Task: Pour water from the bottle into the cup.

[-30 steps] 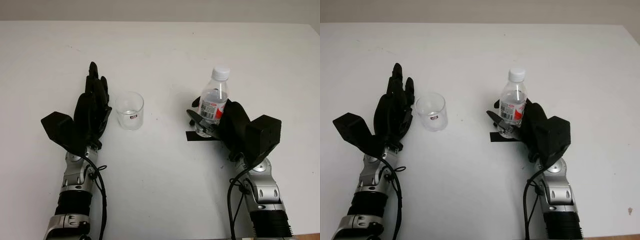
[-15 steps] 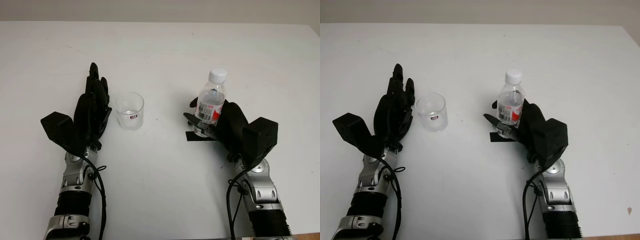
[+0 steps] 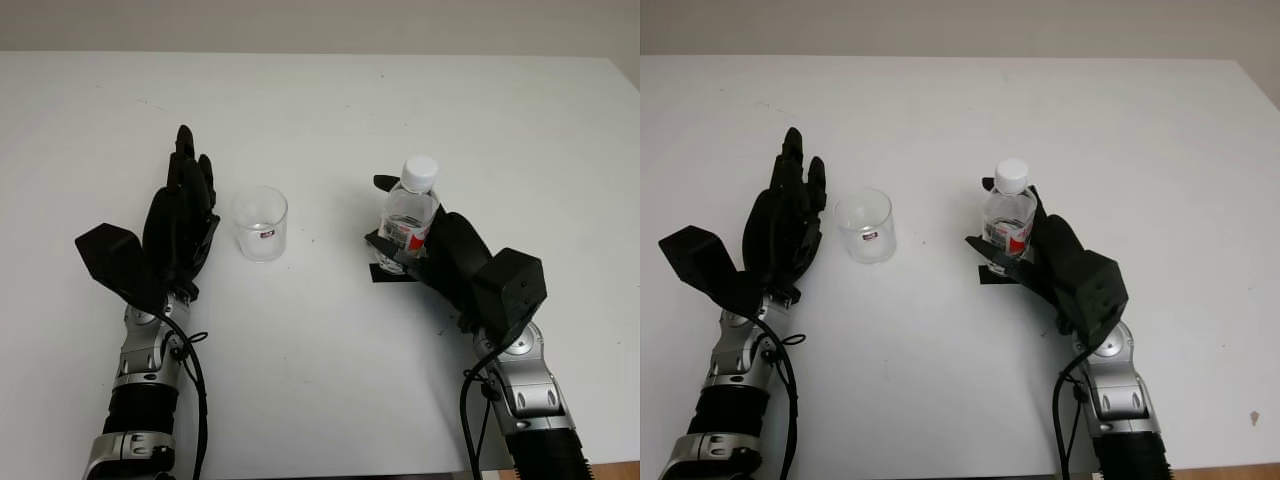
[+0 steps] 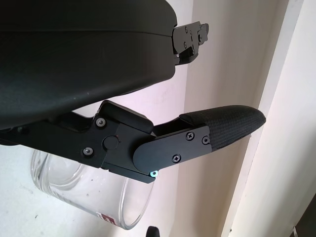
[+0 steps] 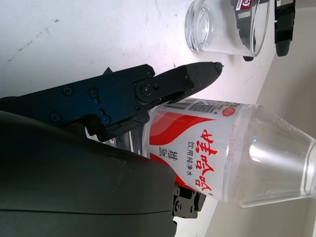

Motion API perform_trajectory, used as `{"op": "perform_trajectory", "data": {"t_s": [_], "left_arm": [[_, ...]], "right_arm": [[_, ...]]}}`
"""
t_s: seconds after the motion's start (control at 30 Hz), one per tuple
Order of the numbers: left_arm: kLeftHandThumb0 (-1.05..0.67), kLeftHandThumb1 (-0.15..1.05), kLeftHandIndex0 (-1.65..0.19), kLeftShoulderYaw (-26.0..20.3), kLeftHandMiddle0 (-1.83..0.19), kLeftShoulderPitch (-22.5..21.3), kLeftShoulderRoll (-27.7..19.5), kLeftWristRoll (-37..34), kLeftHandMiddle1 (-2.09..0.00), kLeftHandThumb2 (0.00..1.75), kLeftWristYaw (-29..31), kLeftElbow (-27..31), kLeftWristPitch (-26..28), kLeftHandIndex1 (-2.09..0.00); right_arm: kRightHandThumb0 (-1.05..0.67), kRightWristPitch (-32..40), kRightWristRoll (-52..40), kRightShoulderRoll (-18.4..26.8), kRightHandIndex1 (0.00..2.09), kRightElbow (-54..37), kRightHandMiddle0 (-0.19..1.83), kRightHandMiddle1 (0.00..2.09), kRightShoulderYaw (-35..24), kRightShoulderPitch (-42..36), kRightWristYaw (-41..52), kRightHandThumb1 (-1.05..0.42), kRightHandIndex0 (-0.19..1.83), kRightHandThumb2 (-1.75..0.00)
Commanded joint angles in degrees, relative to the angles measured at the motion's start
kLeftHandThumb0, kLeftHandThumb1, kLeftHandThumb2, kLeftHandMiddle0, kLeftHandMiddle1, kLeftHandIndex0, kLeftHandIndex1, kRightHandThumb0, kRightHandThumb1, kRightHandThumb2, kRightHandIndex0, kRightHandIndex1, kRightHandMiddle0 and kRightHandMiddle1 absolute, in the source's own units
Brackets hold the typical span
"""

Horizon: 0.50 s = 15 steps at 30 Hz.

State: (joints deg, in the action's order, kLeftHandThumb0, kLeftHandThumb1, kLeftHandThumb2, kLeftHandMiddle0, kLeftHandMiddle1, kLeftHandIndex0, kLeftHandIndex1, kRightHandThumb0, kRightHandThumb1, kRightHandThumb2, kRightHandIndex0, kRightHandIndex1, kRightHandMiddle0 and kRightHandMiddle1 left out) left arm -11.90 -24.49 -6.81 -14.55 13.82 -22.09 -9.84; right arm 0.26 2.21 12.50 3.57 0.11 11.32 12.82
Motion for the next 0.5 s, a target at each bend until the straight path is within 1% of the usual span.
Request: {"op": "perform_trajectory", "data": {"t_s": [0.0,0.03,0.13,0.2,0.23,0.3,0.4,0.47], "left_arm": [[-0.83,1.05,0.19,-0.1,0.19,0.5,-0.4,-0.1,-0.04,0.70,0.0,0.4,0.1,0.00],[-0.83,1.05,0.19,-0.1,0.19,0.5,-0.4,0.0,-0.04,0.70,0.0,0.5,0.1,0.00],[-0.83,1.05,0.19,0.0,0.19,0.6,-0.4,0.0,-0.04,0.70,0.1,0.5,-0.1,0.00],[-0.83,1.05,0.19,0.0,0.19,0.7,-0.5,0.1,-0.04,0.71,0.2,0.4,-0.2,0.00],[-0.83,1.05,0.19,-0.1,0.19,0.7,-0.5,0.0,-0.04,0.71,0.3,0.3,-0.3,0.00],[-0.83,1.05,0.19,-0.1,0.19,0.7,-0.4,-0.1,-0.05,0.70,0.2,0.5,0.0,0.00],[-0.83,1.05,0.19,-0.1,0.19,0.8,-0.5,-0.1,-0.05,0.70,0.1,0.6,0.2,0.00],[-0.83,1.05,0.19,0.0,0.19,0.8,-0.5,-0.1,-0.05,0.70,0.2,0.8,0.3,0.00]], "right_arm": [[-0.63,0.8,0.3,0.5,0.33,1.0,-0.16,0.71,0.1,-2.4,0.0,-1.05,-0.03,-0.08],[-0.64,0.7,0.3,0.5,0.31,1.0,-0.16,0.70,0.0,-2.6,-0.1,-1.05,-0.04,-0.07],[-0.67,0.5,0.8,1.1,0.16,0.5,-0.17,0.56,0.2,-3.1,0.0,-1.04,-0.06,-0.05],[-0.76,0.6,0.9,2.0,0.03,0.0,-0.19,0.17,0.2,-3.3,1.0,-0.99,-0.16,-0.05],[-0.80,0.8,1.2,2.4,0.02,-0.3,-0.19,0.09,0.3,-3.4,1.3,-0.98,-0.18,-0.04],[-0.90,0.2,1.5,2.7,0.00,-0.4,-0.19,0.02,0.0,-3.5,1.0,-0.94,-0.19,-0.04],[-1.01,-1.7,3.2,2.5,0.00,0.4,-0.19,0.00,-0.7,-3.8,-1.7,-0.93,-0.19,-0.04],[-1.04,-2.8,5.1,2.6,0.00,1.3,-0.19,0.00,-0.9,-3.9,-4.0,-0.94,-0.19,-0.05]]}}
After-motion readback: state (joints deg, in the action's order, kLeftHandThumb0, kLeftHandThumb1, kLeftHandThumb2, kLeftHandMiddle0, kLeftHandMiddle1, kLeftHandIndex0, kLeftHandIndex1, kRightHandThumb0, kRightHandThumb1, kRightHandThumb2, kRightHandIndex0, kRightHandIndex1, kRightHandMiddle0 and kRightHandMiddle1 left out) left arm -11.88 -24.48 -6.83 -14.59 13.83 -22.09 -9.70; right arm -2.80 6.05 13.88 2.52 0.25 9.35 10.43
